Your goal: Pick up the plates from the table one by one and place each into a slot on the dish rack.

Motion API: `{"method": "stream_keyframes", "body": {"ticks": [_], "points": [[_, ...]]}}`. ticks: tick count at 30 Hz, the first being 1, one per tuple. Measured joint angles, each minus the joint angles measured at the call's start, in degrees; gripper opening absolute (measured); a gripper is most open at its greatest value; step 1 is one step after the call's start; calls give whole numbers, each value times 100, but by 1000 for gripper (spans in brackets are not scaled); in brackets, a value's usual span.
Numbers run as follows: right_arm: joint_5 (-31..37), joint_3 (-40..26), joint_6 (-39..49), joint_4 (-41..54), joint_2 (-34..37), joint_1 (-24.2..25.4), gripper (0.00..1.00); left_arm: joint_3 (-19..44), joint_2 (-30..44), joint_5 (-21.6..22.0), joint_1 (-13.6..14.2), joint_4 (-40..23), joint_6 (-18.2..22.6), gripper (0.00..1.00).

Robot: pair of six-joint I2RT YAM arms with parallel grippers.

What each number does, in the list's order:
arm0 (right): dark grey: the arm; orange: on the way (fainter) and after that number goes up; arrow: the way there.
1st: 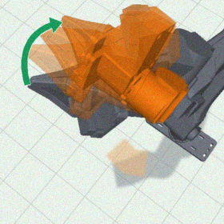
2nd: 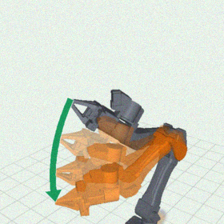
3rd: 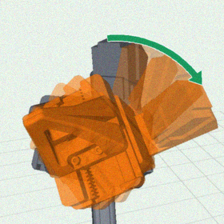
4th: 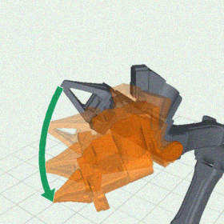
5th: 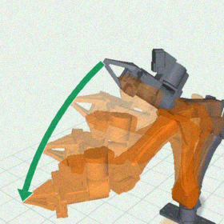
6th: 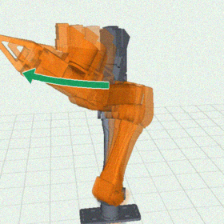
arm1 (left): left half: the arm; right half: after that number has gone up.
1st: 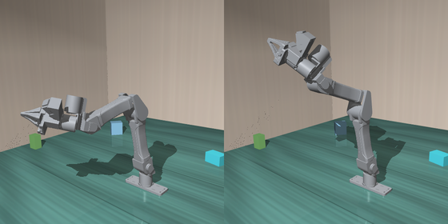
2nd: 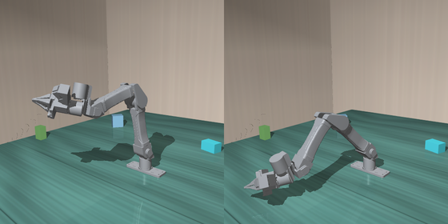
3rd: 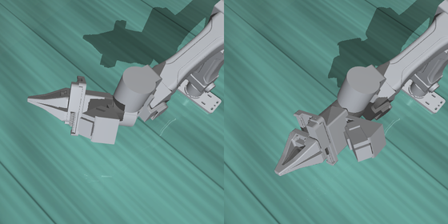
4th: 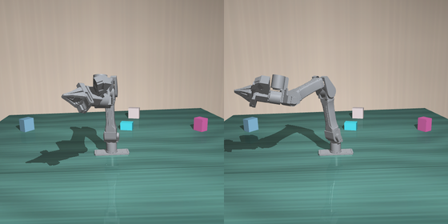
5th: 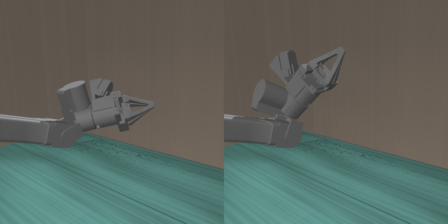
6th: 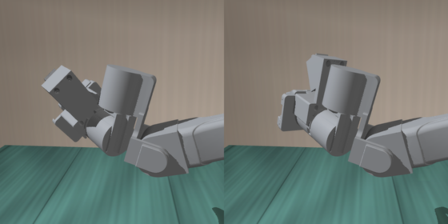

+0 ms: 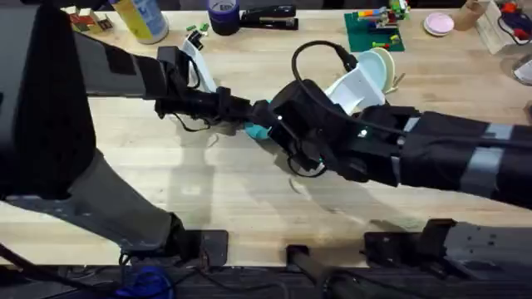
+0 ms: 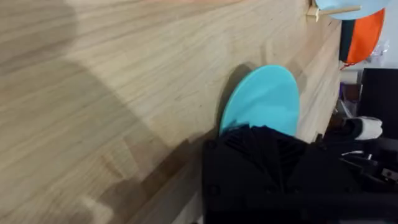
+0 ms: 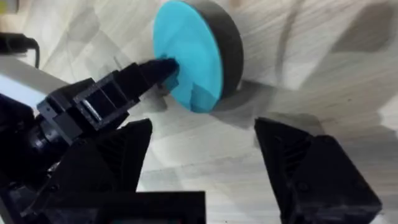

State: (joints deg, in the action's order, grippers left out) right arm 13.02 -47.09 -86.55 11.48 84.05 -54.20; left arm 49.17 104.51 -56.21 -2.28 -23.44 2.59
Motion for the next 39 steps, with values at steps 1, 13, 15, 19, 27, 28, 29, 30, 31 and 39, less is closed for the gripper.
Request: {"method": "stream_keyframes", "body": {"ticks": [1, 13, 15, 19, 27, 28, 29, 30, 31, 39], "points": [[23, 0, -1, -53, 23, 1, 994, 0, 0, 0, 0, -2, 0, 38], [113, 2, -22, -545, 494, 97, 994, 0, -1, 0, -1, -2, 0, 38], [113, 2, -23, -546, 538, 160, 994, 0, 0, 0, 0, -2, 0, 38], [116, 2, -23, -550, 538, 323, 993, 0, 0, 0, 0, -2, 0, 38], [118, 2, -23, -867, 599, 478, 983, 0, -2, 0, -2, -15, 0, 39], [116, 2, -23, -948, 634, 478, 984, -1, 0, -2, 0, -17, 0, 39], [116, 2, -23, -999, 664, 478, 982, -1, 0, -2, 0, -17, 0, 39], [116, 2, -23, -1040, 699, 478, 981, -2, 0, -2, 0, -17, 0, 39], [116, 2, -24, -1062, 726, 478, 979, -1, 0, -2, 0, -17, 0, 39], [113, 2, -25, -1106, 799, 478, 764, -2, 0, -4, 0, -17, 0, 38]]}}
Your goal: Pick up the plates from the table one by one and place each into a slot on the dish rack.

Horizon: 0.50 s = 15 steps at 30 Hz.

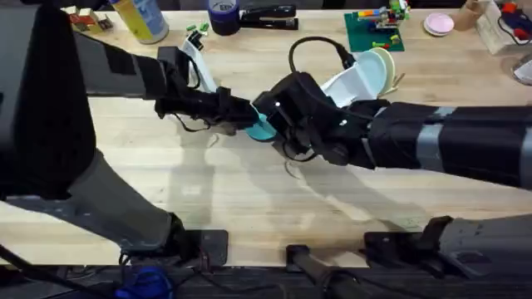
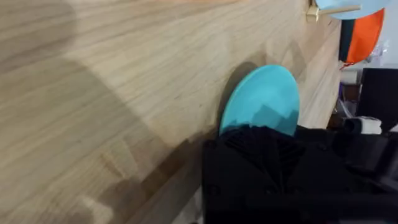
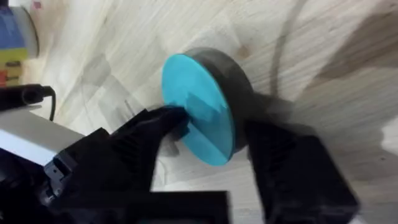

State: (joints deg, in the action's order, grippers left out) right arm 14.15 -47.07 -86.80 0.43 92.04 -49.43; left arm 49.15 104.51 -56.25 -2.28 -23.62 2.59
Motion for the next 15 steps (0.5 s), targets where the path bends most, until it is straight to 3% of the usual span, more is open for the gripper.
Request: {"method": "stream_keyframes", "body": {"ticks": [3, 8, 12, 15], "points": [[2, 0, -17, 0, 8, 0, 612, 0, -1, 0, 0, 0, 0, 38], [9, 38, -20, 87, 8, 9, 221, 0, 0, -7, -24, 4, 0, 38], [19, 63, -15, 6, -19, 11, 54, 3, -2, -15, -56, 33, 0, 38], [17, 61, -18, -22, -47, 7, 43, 7, -4, -47, -87, 29, -6, 39]]}}
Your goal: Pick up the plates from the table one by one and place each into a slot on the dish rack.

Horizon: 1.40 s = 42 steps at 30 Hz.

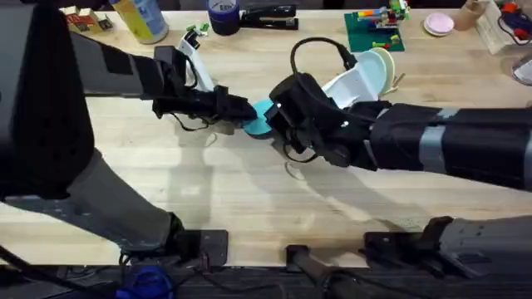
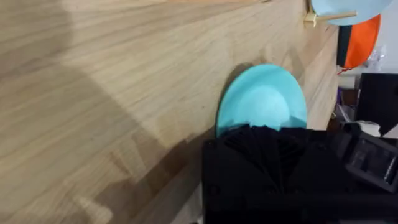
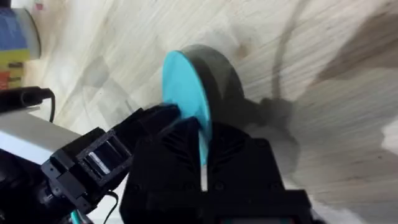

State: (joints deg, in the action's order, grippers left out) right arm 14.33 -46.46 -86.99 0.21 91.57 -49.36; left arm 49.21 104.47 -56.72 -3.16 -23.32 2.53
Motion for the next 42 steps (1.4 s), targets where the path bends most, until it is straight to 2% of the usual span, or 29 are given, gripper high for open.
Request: {"method": "stream_keyframes", "body": {"ticks": [18, 29, 35, 42], "points": [[8, 2, 219, 54, -162, 0, 30, 6, 0, -75, 0, -49, -44, 39], [243, 9, 1044, 131, -664, 52, 31, 563, -68, 220, 57, -1096, 122, 38], [251, 9, 1534, 248, -1157, 53, 31, 859, -1006, 699, 66, -1558, 248, 38], [262, 9, 2201, 1105, -1914, 110, 31, 966, -2444, 1223, 66, -1841, 309, 38]]}}
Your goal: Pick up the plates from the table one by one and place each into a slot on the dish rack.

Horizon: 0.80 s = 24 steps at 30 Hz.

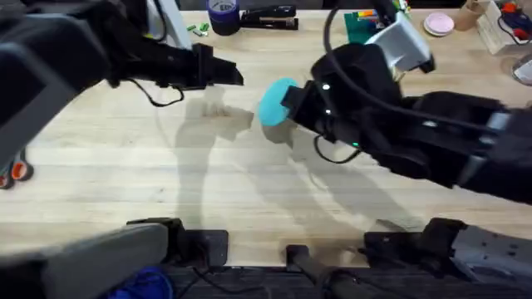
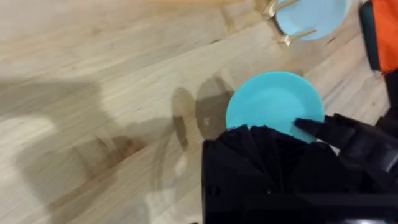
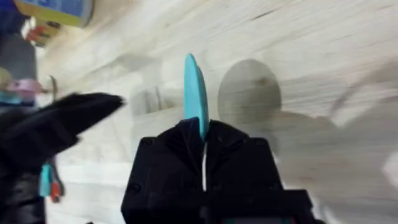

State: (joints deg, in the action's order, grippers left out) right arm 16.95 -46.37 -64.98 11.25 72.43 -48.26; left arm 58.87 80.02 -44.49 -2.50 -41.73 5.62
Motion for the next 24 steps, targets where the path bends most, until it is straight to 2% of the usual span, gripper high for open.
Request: {"method": "stream_keyframes", "body": {"ticks": [10, 15, 24], "points": [[17, -237, 1360, 1207, -914, 93, 30, 0, -1387, 624, 0, -920, 11, 38], [20, -779, 2217, 2099, -1117, 93, 30, 0, -1940, 748, 50, -1302, 212, 38], [15, -2043, 3825, 3514, -1137, 163, 31, 0, -2435, 891, 415, -1620, 552, 38]]}}
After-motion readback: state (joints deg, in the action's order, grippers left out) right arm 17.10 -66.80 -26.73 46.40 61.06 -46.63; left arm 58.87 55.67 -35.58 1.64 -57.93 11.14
